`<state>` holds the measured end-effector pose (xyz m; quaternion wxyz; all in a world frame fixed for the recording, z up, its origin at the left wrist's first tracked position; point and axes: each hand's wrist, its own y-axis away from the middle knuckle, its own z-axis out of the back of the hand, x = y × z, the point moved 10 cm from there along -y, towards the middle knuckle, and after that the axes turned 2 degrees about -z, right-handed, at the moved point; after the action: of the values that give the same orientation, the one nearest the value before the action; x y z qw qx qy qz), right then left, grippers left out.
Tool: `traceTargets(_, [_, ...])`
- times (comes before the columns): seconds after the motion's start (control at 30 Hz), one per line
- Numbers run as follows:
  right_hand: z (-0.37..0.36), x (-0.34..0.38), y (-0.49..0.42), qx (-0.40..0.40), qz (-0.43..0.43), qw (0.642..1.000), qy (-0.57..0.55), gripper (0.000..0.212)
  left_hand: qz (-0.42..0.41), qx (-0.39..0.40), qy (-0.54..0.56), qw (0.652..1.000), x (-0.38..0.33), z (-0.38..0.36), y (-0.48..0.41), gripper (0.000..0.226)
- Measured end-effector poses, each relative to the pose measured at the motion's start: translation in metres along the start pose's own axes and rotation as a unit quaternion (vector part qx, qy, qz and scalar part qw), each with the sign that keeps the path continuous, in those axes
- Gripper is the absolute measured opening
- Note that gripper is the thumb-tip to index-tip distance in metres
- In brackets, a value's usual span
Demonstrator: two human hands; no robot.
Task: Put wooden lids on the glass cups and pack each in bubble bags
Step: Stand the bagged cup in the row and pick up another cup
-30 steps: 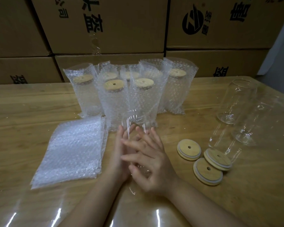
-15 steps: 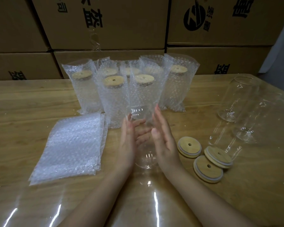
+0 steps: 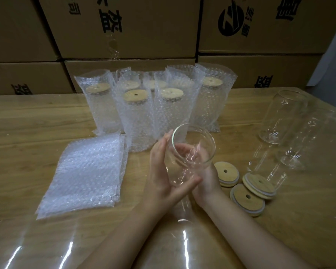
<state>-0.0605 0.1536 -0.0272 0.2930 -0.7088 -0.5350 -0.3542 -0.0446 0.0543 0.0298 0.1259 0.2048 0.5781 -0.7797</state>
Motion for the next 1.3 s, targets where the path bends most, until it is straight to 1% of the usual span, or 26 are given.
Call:
traceTargets(0.07, [-0.003, -0.005, -0.001, 0.02, -0.032, 0.999, -0.017, 0.029, -0.008, 0.002, -0.005, 1.0, -0.004, 0.001, -0.001, 0.09])
traceTargets(0.1, [-0.004, -0.006, -0.002, 0.024, -0.047, 0.998, -0.026, 0.029, -0.01, 0.003, -0.012, 1.0, -0.006, 0.001, -0.001, 0.09])
traceTargets(0.2, [-0.001, -0.017, -0.003, 0.035, -0.111, 0.993, -0.033, 0.04, -0.028, 0.007, -0.018, 0.999, -0.008, 0.002, -0.002, 0.091])
traceTargets(0.27, [0.004, -0.023, -0.003, 0.028, -0.128, 0.991, 0.017, 0.047, -0.05, 0.006, -0.029, 0.998, -0.009, 0.004, -0.003, 0.093])
traceTargets(0.3, [0.008, -0.024, -0.003, 0.016, -0.123, 0.991, 0.047, 0.046, -0.056, 0.006, -0.036, 0.998, -0.008, 0.006, -0.004, 0.093])
traceTargets(0.33, [0.013, -0.025, -0.005, -0.002, -0.114, 0.991, 0.067, 0.04, -0.053, 0.005, -0.038, 0.998, -0.004, 0.007, -0.004, 0.094])
traceTargets(0.37, [0.017, -0.026, -0.006, -0.024, -0.107, 0.991, 0.081, 0.034, -0.04, 0.005, -0.034, 0.999, 0.0, 0.009, -0.004, 0.093])
traceTargets(0.47, [0.03, -0.025, -0.008, -0.084, -0.089, 0.986, 0.114, 0.028, -0.015, 0.009, -0.044, 0.999, 0.009, 0.009, -0.003, 0.095])
traceTargets(0.53, [0.034, -0.024, -0.008, -0.1, -0.074, 0.987, 0.105, 0.02, -0.017, 0.019, -0.055, 0.998, 0.009, 0.006, -0.002, 0.097])
traceTargets(0.63, [0.035, -0.024, -0.004, -0.12, -0.066, 0.99, 0.035, 0.011, -0.027, 0.042, -0.061, 0.997, 0.006, 0.003, -0.003, 0.099])
traceTargets(0.73, [0.032, -0.019, -0.003, -0.115, -0.047, 0.992, -0.024, 0.007, -0.018, 0.062, -0.071, 0.995, 0.008, -0.001, -0.002, 0.102])
traceTargets(0.87, [0.017, -0.011, 0.002, -0.06, -0.024, 0.998, -0.016, 0.022, 0.076, 0.071, -0.028, 0.994, 0.02, -0.002, 0.001, 0.108])
traceTargets(0.9, [0.013, -0.01, 0.003, -0.045, -0.022, 0.998, -0.022, 0.026, 0.085, 0.067, -0.019, 0.994, 0.02, -0.002, 0.0, 0.107])
traceTargets(0.93, [0.01, -0.01, 0.003, -0.034, -0.024, 0.999, -0.033, 0.031, 0.076, 0.06, -0.02, 0.995, 0.016, 0.0, -0.002, 0.104])
traceTargets(1.0, [0.007, -0.01, 0.003, -0.02, -0.04, 0.997, -0.057, 0.042, 0.031, 0.047, -0.056, 0.997, 0.005, 0.002, -0.007, 0.096])
traceTargets(1.07, [0.005, -0.01, 0.003, -0.014, -0.063, 0.993, -0.095, 0.048, -0.011, 0.051, -0.107, 0.993, -0.004, 0.002, -0.011, 0.086])
traceTargets(1.17, [0.008, -0.012, 0.004, -0.026, -0.097, 0.982, -0.157, 0.048, -0.033, 0.091, -0.186, 0.978, -0.007, -0.002, -0.013, 0.088])
traceTargets(1.23, [0.012, -0.007, 0.003, -0.033, -0.092, 0.976, -0.193, 0.047, -0.055, 0.114, -0.24, 0.963, -0.008, -0.004, -0.014, 0.087])
traceTargets(1.3, [0.014, 0.006, 0.001, -0.023, -0.059, 0.978, -0.196, 0.045, -0.079, 0.124, -0.3, 0.943, -0.009, -0.005, -0.014, 0.083])
